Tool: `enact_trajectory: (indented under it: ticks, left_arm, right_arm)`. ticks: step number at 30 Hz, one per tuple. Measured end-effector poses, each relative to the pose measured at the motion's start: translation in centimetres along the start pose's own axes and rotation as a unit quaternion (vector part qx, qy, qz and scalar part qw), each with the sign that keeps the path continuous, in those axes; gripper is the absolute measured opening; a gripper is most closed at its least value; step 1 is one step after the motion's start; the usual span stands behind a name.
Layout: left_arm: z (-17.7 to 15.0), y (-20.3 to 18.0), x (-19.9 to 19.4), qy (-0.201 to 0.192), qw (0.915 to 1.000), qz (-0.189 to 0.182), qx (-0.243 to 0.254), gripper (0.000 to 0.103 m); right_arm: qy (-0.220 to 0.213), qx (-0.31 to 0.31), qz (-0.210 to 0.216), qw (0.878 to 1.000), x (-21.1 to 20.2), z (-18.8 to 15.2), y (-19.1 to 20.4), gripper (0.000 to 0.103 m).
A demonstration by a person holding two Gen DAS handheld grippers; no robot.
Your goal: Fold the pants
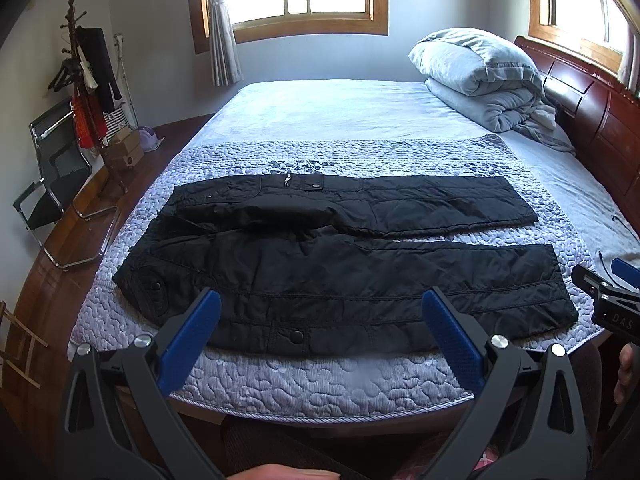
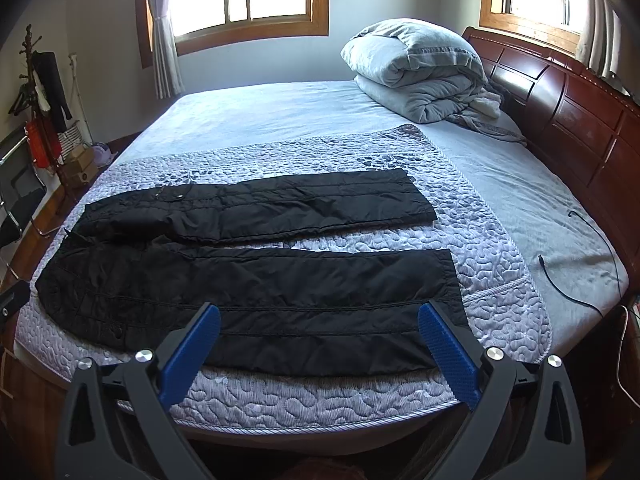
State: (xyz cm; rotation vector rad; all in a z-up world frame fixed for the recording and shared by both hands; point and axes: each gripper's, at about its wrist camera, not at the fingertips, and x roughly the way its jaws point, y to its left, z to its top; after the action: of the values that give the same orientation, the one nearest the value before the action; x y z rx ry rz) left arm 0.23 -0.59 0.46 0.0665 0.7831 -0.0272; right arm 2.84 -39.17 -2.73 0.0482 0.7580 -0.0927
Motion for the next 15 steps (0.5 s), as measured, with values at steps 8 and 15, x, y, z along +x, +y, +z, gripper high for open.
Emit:
enact_trajectory:
  ticks: [8, 15]
  left_arm:
    - [0.11, 0.13, -0.01, 0.000, 1.0000, -0.002, 0.000, 0.100]
    - [0.16, 0.32, -0.03, 0.001, 1.0000, -0.001, 0.000, 0.100]
  right_arm:
    - [0.000, -0.001, 0.003, 1.000, -0.06, 0.20, -0.06, 0.099]
    - [0.004, -0.001, 0.005, 1.000, 0.18, 0.12, -0.04, 0.099]
